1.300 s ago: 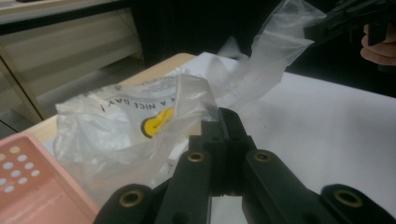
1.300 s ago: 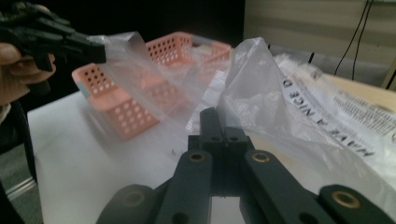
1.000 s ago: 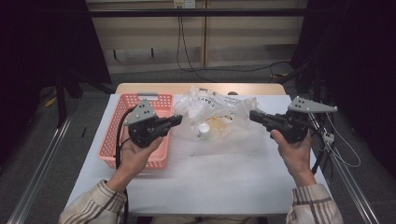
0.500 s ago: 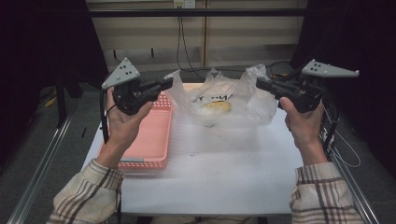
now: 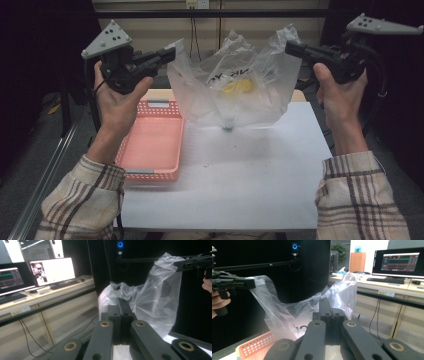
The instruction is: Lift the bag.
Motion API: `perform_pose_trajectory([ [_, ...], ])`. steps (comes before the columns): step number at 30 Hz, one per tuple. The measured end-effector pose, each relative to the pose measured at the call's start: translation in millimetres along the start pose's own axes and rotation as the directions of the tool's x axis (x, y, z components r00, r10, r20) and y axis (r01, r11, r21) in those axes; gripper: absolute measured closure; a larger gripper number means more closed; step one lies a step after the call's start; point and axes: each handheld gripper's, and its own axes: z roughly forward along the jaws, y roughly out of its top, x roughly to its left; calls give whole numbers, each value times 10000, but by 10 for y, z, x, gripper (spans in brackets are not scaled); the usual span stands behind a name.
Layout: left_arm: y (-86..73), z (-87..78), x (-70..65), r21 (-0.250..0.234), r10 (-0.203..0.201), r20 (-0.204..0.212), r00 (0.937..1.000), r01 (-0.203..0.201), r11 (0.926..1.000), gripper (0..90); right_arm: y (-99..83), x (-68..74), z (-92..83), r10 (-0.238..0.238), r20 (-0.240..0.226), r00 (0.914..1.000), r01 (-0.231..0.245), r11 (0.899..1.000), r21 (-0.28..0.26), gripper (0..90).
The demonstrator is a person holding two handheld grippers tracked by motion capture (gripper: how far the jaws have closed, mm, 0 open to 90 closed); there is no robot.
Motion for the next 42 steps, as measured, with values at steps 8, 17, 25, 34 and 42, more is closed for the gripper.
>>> perform_pose_trajectory([
  [8,235,-7,71,-4,-150,-319,9994,150,9999,900,278,-64,13,-125,369,9992,129,9999,-104,900],
  [17,73,191,82,444,-322,-279,9991,334,9985,900,142,-181,138,-20,622,9981,-4,9992,397,900],
  [25,63,163,102,128,-157,-491,9987,163,9998,900,171,-207,120,-212,608,9979,193,9993,329,900],
  [34,-223,322,105,916,-278,-324,9991,307,9953,900,-131,-332,137,-35,848,9964,-35,9966,822,900],
  [42,-713,475,201,1877,-980,-260,9949,1011,9770,900,-714,-525,186,721,1094,9914,-884,9843,1527,900],
])
